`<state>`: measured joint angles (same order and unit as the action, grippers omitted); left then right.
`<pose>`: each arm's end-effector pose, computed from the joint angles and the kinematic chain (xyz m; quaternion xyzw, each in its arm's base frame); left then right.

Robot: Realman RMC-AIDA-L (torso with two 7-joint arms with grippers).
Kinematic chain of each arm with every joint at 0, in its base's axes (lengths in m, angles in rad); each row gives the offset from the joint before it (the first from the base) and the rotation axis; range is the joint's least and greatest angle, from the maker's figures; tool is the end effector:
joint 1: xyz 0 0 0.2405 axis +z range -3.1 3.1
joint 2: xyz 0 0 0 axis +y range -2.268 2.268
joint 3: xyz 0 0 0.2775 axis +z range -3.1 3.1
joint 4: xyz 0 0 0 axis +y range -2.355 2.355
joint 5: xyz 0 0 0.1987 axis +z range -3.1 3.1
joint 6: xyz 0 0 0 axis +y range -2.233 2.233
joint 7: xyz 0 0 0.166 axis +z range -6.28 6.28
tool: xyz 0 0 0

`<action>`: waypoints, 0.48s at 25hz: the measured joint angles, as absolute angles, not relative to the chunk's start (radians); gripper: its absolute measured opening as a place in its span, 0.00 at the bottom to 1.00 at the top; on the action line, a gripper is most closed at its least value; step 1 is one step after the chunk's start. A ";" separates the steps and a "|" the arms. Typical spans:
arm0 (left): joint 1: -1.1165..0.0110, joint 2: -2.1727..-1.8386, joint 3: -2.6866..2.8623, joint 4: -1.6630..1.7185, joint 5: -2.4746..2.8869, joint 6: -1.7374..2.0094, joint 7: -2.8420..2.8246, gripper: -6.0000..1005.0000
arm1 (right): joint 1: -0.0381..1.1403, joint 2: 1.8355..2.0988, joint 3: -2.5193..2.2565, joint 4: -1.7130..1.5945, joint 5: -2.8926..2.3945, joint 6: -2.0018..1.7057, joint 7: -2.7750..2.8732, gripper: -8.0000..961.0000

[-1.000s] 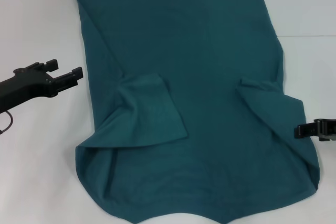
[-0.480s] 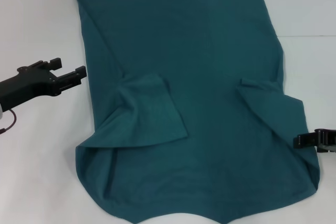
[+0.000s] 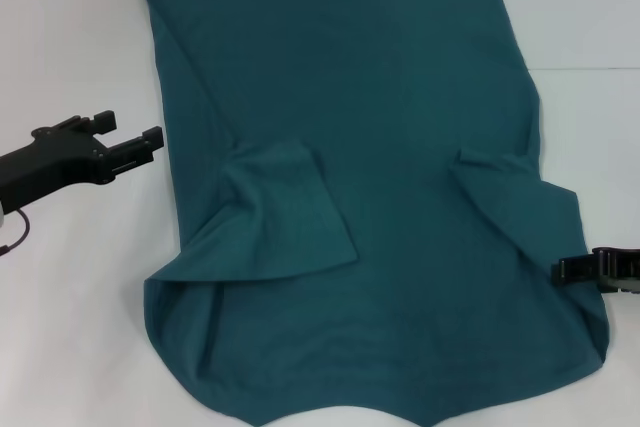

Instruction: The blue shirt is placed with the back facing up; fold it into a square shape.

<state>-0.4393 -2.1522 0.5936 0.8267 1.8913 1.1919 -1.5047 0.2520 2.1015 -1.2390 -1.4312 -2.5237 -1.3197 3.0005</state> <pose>-0.3055 0.3755 0.0131 -0.8389 -0.3234 -0.2517 0.3580 0.3006 0.3229 0.0031 -0.7122 0.6396 0.0030 0.2893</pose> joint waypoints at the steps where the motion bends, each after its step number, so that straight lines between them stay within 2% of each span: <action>1: -0.439 -2.152 0.594 0.827 1.891 1.192 -1.505 0.79 | 0.252 2.101 -1.239 -1.431 -2.524 -1.320 3.001 0.70; 12: -0.441 -2.152 0.594 0.825 1.891 1.192 -1.505 0.79 | 0.239 2.101 -1.236 -1.428 -2.523 -1.329 3.005 0.70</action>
